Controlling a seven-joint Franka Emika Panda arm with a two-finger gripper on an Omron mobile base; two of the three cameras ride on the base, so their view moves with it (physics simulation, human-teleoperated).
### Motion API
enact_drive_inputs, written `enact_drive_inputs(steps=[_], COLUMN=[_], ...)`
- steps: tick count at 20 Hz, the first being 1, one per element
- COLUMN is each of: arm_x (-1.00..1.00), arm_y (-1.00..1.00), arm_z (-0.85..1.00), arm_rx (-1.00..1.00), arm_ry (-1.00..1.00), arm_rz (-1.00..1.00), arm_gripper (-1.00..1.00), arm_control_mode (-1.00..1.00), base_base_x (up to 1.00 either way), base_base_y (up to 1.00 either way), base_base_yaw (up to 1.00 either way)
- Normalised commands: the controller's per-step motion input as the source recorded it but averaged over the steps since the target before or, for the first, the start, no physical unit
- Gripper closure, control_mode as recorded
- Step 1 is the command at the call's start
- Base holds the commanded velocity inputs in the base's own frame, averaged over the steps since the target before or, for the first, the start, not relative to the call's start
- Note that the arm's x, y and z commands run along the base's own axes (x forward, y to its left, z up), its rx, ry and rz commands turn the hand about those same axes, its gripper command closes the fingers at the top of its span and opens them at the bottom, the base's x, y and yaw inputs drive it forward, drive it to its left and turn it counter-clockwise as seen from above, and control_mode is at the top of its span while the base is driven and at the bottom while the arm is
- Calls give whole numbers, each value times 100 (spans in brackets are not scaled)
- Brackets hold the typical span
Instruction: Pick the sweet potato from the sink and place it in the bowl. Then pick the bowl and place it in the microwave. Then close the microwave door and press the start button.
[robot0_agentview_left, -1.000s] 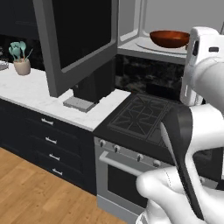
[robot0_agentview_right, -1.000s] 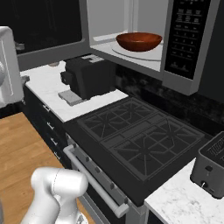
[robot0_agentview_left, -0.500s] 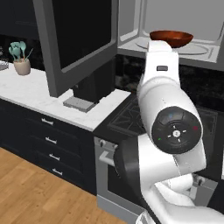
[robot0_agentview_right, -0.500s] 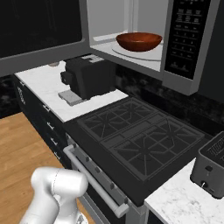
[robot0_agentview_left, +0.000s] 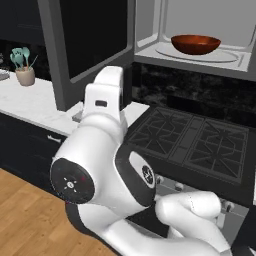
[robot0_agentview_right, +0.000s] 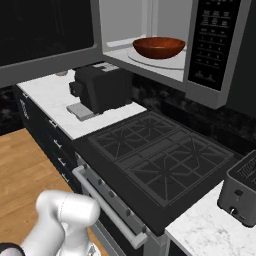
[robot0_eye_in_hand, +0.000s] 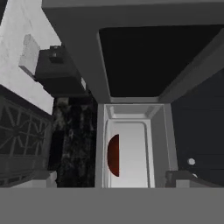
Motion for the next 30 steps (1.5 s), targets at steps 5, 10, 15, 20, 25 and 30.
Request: enact_drive_inputs(steps=[5, 10, 15, 20, 25, 30], arm_x=[19, 29, 51, 64, 70, 85], arm_y=[73, 70, 53, 34, 7, 1], arm_z=[-26, -22, -20, -26, -24, -22], arm_rx=[5, 9, 3, 0, 0, -5], arm_ry=[-3, -1, 0, 0, 0, 0], arm_rz=[-13, -8, -3, 0, 0, 1], arm_gripper=[-100, -100, -100, -100, -100, -100], arm_control_mode=[-100, -100, -100, -100, -100, -100], base_base_x=[0, 0, 0, 0, 0, 0], base_base_y=[0, 0, 0, 0, 0, 0], base_base_yaw=[0, 0, 0, 0, 0, 0])
